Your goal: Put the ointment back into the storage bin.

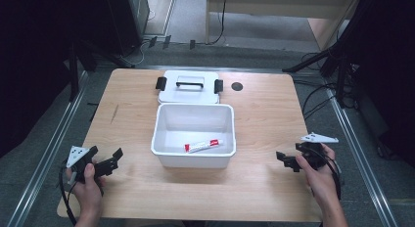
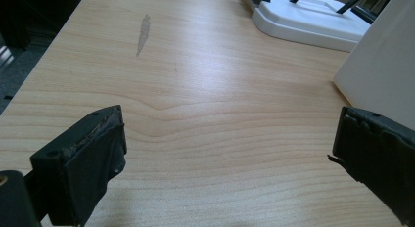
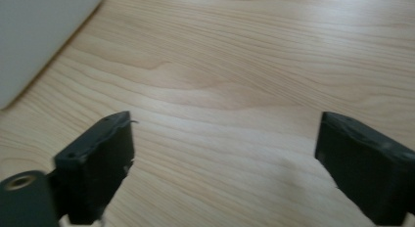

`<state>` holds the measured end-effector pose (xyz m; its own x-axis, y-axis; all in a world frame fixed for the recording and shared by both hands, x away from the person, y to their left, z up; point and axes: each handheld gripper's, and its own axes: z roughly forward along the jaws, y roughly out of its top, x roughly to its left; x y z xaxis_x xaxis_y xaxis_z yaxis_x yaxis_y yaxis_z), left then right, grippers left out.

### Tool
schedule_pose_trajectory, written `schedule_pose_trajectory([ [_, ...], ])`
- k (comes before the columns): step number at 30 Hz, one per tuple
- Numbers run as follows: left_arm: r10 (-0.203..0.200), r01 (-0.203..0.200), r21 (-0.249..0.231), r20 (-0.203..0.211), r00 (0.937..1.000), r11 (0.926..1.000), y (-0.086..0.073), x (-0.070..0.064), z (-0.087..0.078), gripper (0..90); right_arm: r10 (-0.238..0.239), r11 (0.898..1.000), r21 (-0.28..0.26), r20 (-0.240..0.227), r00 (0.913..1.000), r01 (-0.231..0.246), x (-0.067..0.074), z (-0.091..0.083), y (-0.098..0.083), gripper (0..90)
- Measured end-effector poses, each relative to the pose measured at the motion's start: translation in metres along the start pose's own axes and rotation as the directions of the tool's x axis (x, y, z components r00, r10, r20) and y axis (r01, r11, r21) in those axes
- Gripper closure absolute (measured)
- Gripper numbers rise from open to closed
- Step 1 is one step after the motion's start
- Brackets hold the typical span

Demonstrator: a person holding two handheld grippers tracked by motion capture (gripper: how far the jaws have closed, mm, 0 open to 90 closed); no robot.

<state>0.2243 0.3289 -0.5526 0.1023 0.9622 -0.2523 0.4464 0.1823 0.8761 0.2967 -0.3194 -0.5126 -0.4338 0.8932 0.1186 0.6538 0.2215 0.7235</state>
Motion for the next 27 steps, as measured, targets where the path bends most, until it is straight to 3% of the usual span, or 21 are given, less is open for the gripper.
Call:
schedule_pose_trajectory([
  [4, -0.027, 0.027, -0.017, 0.013, 0.9996, 0.9995, -0.001, 0.003, -0.002, 0.1, 0.021, 0.999, -0.041, 0.004, 0.9998, -0.021, -0.008, -0.008, -0.014, 12.7],
  [8, -0.021, 0.021, -0.037, 0.014, 0.9997, 0.9991, -0.002, 0.002, -0.004, 0.0, 0.064, 0.994, -0.092, 0.004, 0.998, -0.063, -0.021, -0.019, -0.034, 12.3],
  [13, -0.033, 0.033, -0.078, 0.003, 0.9994, 0.9964, -0.003, 0.005, -0.008, 0.0, 0.052, 0.996, -0.076, 0.002, 0.9987, -0.051, -0.018, -0.027, -0.061, 1.4],
  [18, -0.049, 0.045, -0.131, -0.03, 0.9983, 0.9904, -0.005, 0.007, -0.013, 0.0, 0.025, 0.996, -0.084, 0.039, 0.9989, -0.022, -0.015, -0.025, -0.068, 0.0],
  [27, -0.04, 0.036, -0.144, -0.025, 0.9989, 0.9889, -0.007, 0.006, -0.015, 0.0, 0.117, 0.982, -0.152, 0.02, 0.9929, -0.113, -0.026, -0.027, -0.071, 0.0],
])
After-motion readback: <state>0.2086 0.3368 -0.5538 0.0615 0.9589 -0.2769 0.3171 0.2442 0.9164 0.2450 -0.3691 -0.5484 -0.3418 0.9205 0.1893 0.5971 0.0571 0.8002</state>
